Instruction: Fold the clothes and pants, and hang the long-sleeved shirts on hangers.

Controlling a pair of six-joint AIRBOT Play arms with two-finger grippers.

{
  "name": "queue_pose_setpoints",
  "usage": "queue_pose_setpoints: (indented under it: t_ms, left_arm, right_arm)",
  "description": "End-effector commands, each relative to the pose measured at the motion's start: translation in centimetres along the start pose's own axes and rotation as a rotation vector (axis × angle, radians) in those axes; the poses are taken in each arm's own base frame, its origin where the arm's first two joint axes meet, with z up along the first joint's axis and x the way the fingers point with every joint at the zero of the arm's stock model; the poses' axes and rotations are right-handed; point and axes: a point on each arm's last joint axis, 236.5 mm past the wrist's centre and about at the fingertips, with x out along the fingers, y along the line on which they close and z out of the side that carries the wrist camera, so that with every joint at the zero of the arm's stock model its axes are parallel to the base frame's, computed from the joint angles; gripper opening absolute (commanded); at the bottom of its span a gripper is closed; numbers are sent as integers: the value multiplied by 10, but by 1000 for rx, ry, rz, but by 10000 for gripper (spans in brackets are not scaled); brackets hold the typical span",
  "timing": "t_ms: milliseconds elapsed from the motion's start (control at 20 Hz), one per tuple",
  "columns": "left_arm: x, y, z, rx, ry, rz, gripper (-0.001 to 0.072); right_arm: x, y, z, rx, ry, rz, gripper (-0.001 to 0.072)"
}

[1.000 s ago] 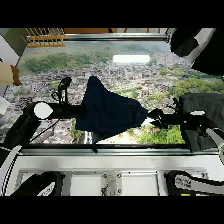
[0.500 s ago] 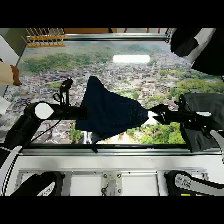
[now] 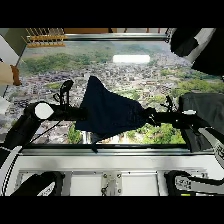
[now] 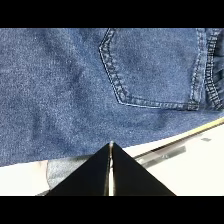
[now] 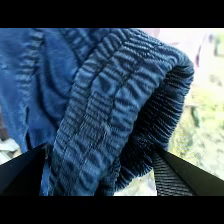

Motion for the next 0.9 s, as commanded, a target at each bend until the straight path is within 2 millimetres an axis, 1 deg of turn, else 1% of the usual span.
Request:
queue_pose_setpoints:
  t_ms: [0,200,400,550,650,850]
  left_arm:
    - [0,0,-3,2,14,0,12]
    - [0,0,-4,2,14,0,12]
    - [0,0,-4,2,14,0,12]
    - [0,0,-4,2,14,0,12]
    - [0,0,-4,2,14,0,12]
    - [0,0,-2,2,8,0,12]
  right_arm:
    - [10,-8,-6,-15,18,-36,717]
    - [9,-17,-13,-35,49,-77,716]
    - [4,-14,-14,-66,85,-84,714]
    - [-2,-26,-18,-88,140,-165,714]
    - [-4,-30,-19,-83,148,-188,714]
    - [-6,-27,-18,-75,138,-185,714]
